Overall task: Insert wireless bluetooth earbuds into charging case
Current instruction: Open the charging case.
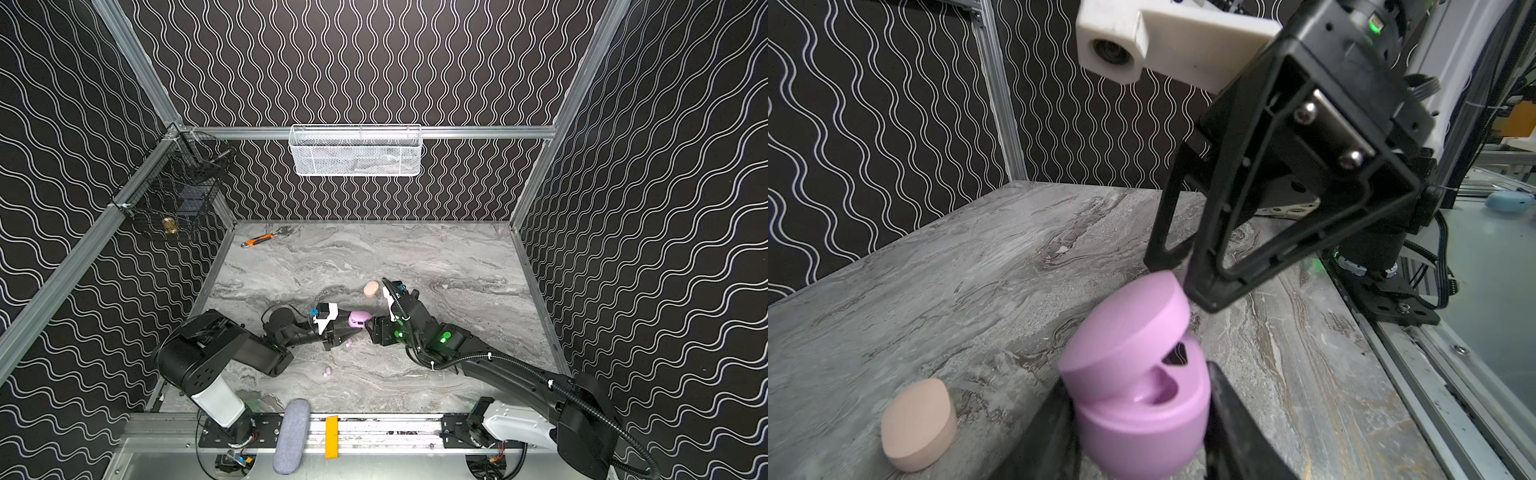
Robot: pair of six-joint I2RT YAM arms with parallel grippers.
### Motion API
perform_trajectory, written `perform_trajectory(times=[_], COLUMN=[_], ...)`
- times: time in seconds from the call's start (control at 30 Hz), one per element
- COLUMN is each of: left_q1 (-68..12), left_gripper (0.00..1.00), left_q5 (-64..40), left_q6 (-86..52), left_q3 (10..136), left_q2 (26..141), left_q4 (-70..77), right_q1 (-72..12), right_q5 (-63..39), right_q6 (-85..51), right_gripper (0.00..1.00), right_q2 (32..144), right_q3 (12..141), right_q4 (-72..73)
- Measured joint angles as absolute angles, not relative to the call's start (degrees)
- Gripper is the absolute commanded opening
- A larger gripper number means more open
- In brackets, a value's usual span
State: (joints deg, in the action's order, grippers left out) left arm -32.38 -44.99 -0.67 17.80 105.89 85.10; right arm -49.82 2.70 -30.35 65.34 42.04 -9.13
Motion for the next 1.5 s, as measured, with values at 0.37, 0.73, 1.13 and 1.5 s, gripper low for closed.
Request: perform_trajectory(times=[0.37, 0.73, 1.13, 1.5], left_q1=[-33.5, -33.9, -33.9, -34.2], left_gripper=[0.35, 0.35, 0.34, 0.34], left_q5=[-46.7, -46.2, -45.7, -46.4], left_q6=[0.6, 1.5, 1.9, 2.1], left_q3=[17.2, 16.8, 16.8, 16.8], left_q2=[105.5, 105.2, 105.1, 105.1], left_q4=[84.7, 84.6, 84.4, 85.3], right_q1=[-48.6, -47.4, -46.5, -46.5], right_q5=[6.1, 5.9, 4.2, 2.0], right_q6=[-29.6, -28.9, -28.4, -28.9], right_gripper=[0.73, 0.73, 0.73, 0.73], right_q2=[64.3, 65.5, 65.5, 62.3], right_q3=[42.8, 43.9, 44.0, 41.6], right_q4=[-8.9, -9.8, -10.1, -10.4])
